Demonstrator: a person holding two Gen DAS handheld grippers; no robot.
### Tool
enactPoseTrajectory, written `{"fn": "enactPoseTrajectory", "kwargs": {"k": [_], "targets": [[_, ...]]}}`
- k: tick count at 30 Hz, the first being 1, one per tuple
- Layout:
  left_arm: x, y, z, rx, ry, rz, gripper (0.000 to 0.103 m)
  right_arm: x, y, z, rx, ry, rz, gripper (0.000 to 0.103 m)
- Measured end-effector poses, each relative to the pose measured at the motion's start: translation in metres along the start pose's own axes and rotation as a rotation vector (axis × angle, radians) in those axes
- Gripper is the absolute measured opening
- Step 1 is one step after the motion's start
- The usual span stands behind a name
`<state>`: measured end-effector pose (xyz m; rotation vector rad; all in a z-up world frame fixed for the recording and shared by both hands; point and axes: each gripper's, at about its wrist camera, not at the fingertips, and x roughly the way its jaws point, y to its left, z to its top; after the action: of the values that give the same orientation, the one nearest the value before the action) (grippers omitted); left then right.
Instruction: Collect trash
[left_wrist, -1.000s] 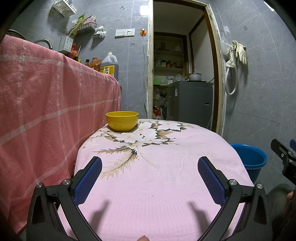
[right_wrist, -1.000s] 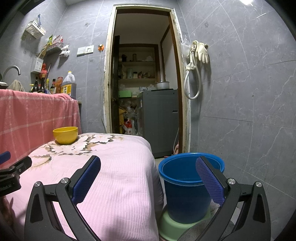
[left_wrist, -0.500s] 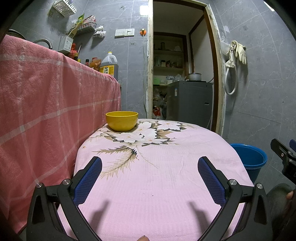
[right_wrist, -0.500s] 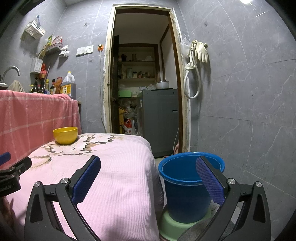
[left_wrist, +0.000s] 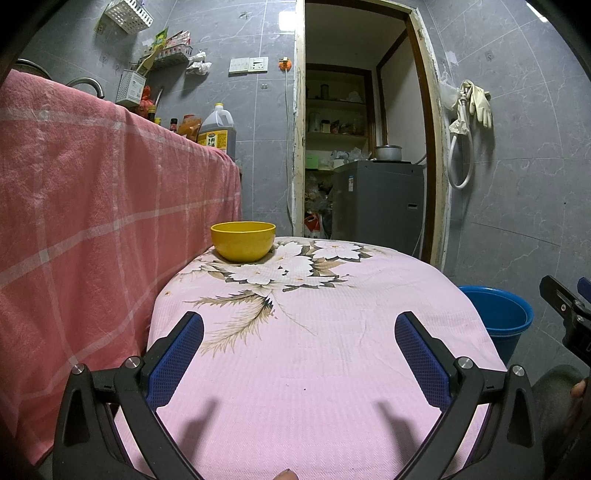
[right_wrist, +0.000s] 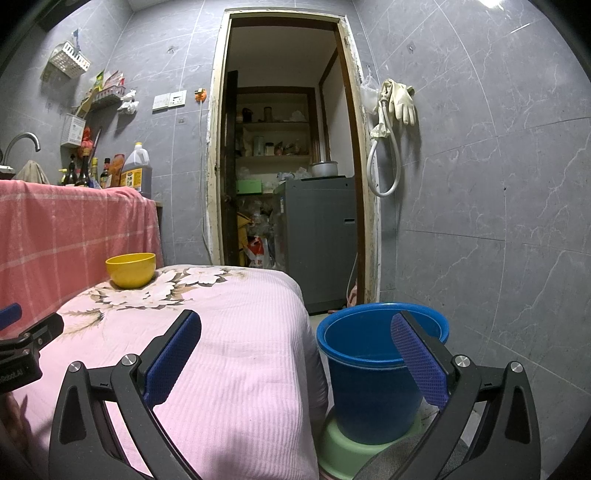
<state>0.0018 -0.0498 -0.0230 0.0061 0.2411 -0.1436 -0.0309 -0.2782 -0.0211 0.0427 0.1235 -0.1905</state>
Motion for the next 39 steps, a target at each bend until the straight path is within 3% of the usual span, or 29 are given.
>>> {"fn": "enactPoseTrajectory", "kwargs": {"k": [39], "targets": [[-0.0022, 0.005, -0.0014, 0.005, -0.016, -0.001, 0.102, -0.0001, 0.0015, 0.0001, 0.0, 0.002, 0.0, 0.103]]}}
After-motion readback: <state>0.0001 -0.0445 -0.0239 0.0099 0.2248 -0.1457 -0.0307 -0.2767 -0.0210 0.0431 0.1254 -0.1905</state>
